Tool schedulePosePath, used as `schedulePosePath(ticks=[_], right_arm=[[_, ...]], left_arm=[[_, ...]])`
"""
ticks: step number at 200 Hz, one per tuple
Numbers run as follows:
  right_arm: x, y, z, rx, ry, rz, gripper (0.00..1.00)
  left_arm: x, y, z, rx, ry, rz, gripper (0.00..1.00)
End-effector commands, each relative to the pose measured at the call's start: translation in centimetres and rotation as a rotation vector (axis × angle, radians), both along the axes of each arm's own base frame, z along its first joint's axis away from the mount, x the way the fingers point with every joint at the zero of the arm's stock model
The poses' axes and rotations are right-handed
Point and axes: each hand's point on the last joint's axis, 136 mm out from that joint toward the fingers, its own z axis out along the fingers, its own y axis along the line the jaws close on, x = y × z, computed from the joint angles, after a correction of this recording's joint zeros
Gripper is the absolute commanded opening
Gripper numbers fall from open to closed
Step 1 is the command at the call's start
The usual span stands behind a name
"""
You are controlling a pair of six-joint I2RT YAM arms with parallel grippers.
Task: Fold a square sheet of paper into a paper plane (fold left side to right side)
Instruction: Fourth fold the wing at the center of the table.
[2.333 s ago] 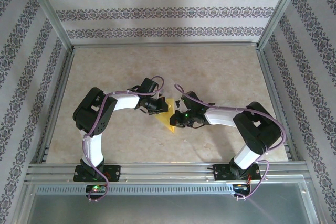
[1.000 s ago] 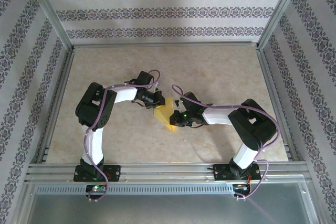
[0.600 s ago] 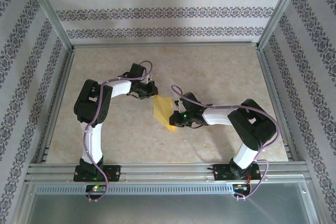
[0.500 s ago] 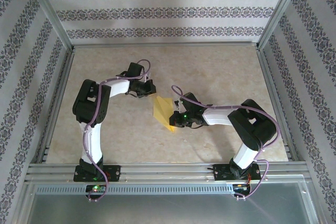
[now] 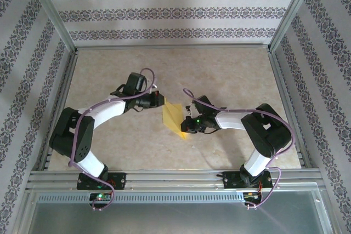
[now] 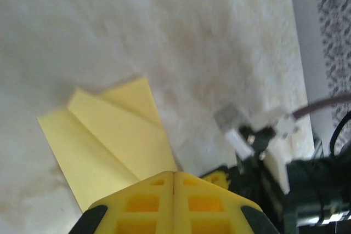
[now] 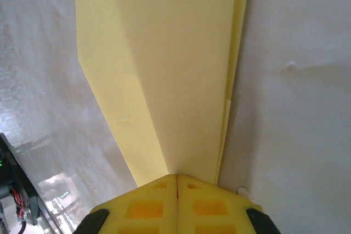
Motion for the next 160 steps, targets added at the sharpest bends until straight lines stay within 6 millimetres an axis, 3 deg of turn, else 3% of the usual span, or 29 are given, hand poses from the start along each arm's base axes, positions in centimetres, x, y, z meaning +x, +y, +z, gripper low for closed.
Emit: schedulePosePath(ticks=[1,48,110,160], right_arm=[[-2.6,-3.3,-3.3,-0.163,0.105,0.011,0.00],[-2.8,-3.4,-3.5,-0.172,0.115,0.006,0.00],[-2.7,-3.5,-3.2,-0.177,0.113,0.010,0.00],[-2.4,-3.1,-2.3,-0.153,0.100,0.006,0.00]], left_arm=[[-0.6,-1.6,-1.0,-0.043,0.028,-0.036,0.02],[-0.1,-4.6,-2.8,-0.043,0.066,-0.080,0.02],[1.1,-4.4,-6.0,0.033,0.101,-0.065,0.02],[0.8,-3.3,-9.2,0.116,0.159,-0.037,0.02]])
